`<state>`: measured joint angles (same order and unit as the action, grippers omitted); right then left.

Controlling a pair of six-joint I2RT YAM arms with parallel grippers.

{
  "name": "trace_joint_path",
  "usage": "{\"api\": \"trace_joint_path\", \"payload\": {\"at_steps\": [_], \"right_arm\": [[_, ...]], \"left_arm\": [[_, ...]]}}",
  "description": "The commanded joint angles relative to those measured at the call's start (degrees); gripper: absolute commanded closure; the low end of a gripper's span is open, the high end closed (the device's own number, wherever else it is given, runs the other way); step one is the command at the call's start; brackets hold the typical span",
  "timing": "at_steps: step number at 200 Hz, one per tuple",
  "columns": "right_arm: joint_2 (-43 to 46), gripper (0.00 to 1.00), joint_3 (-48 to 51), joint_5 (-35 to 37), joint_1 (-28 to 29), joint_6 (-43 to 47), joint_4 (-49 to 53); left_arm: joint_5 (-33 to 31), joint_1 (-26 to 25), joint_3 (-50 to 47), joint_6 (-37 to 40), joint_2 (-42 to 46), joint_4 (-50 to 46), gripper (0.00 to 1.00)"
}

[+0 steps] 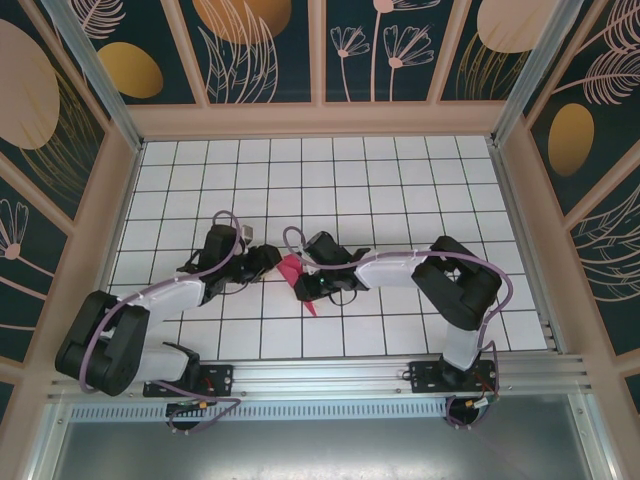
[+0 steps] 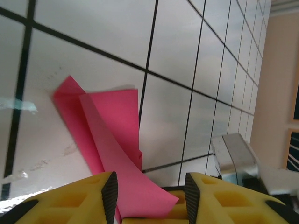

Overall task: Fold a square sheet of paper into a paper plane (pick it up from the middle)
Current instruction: Fold the wing for the fifth time at the center of the table.

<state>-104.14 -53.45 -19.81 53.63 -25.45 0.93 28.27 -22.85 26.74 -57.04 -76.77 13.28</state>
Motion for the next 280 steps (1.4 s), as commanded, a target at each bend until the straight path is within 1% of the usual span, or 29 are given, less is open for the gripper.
{"api": "trace_joint_path", "payload": {"at_steps": [1, 20, 38, 46, 72, 83, 120, 159, 212, 244, 280], "right_arm": [[0.1, 0.83, 1.0, -2.6, -0.8, -0.1, -2.4], [-0.2, 0.83, 1.1, -2.6, -1.0, -0.2, -2.3], [-0.4, 0.82, 1.4, -2.6, -1.1, -0.3, -2.5], [-0.4, 0.82, 1.5, -2.5, -1.2, -0.4, -2.6], [-0.5, 0.82, 1.4, -2.5, -1.3, -0.6, -2.9], [-0.5, 0.82, 1.3, -2.4, -1.3, -0.7, -3.0], [-0.5, 0.81, 1.2, -2.5, -1.4, -1.0, -3.4], [0.2, 0.75, 1.2, -3.2, -1.7, -1.0, -3.6], [3.4, 0.68, 2.6, -3.7, -1.7, -1.1, -4.4], [5.6, 0.66, 4.1, -2.9, -1.9, -1.4, -4.3], [7.4, 0.67, 5.9, -3.9, -2.3, -2.7, -5.4]], "left_arm": [[3.1, -1.8, 0.4, -1.2, -2.3, 1.8, 0.56], [3.0, -2.5, -0.4, -3.1, -2.3, 3.7, 0.59], [1.4, -2.8, -0.5, -3.7, -1.4, 4.1, 0.58], [1.8, -2.8, -0.2, -3.8, -1.8, 4.5, 0.58], [5.6, -2.8, -1.8, -8.6, -4.7, 14.3, 0.58], [6.5, -2.8, -1.7, -9.6, -5.5, 16.2, 0.58], [5.9, -2.8, -1.5, -9.4, -8.1, 17.1, 0.57], [3.5, -2.8, -2.0, -9.1, -11.6, 20.2, 0.58], [1.4, -2.8, -2.0, -7.2, -13.2, 19.2, 0.59], [0.9, -2.8, -2.1, -6.9, -13.6, 19.1, 0.60], [1.4, -2.8, -1.6, -6.3, -13.8, 18.6, 0.60]]}}
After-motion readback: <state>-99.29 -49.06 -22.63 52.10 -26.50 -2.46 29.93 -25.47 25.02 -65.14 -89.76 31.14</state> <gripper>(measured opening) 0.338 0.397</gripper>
